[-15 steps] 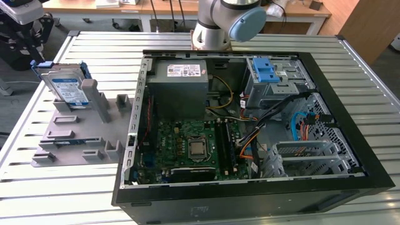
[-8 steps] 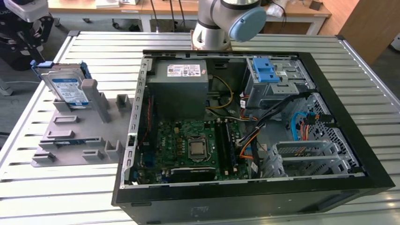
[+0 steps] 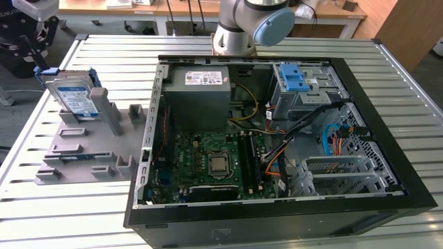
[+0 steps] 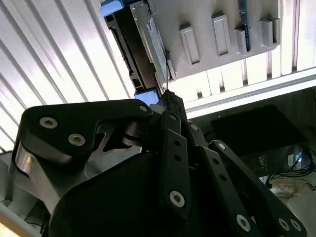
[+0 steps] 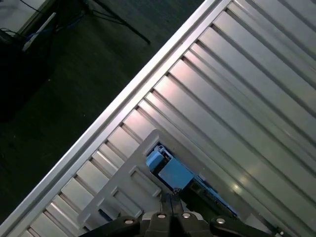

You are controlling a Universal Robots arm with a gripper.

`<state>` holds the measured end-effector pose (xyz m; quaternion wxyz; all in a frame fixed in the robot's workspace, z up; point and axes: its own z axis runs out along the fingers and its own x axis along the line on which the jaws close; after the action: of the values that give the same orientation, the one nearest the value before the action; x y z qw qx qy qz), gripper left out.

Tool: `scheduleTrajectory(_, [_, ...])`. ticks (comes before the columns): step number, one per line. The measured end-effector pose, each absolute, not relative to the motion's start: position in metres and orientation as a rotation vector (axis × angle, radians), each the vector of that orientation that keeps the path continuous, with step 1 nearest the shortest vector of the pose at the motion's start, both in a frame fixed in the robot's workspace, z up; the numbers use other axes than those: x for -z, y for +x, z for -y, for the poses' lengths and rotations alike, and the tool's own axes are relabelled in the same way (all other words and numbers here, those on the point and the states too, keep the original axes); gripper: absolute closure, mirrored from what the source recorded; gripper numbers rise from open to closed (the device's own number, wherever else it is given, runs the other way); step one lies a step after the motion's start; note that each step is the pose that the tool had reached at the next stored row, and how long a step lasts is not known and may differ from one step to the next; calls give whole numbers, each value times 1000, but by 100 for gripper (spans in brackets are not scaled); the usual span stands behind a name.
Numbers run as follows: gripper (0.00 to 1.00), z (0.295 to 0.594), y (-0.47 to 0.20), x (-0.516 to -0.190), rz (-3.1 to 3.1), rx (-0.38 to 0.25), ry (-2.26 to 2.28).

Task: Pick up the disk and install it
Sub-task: 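Pick up the disk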

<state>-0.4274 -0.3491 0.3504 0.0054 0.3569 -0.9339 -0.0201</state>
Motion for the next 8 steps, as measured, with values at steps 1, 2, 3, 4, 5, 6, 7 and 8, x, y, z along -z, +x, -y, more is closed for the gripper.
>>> scheduleTrajectory(1, [89,349,-427,-350,2913,63,1143])
scheduleTrajectory(2, [89,349,-427,-350,2903,62,1169])
scheduleTrajectory(3, [89,349,-427,-350,2892,62,1195])
scheduleTrajectory(4, [89,349,-427,-350,2881,62,1221])
scheduleTrajectory(5, [89,349,-427,-350,2869,62,1248])
scheduleTrajectory(6, [89,349,-427,-350,2857,62,1274])
scheduleTrajectory(7, [89,349,-427,-350,2846,63,1298])
scheduleTrajectory(8, [89,349,-427,-349,2837,64,1318])
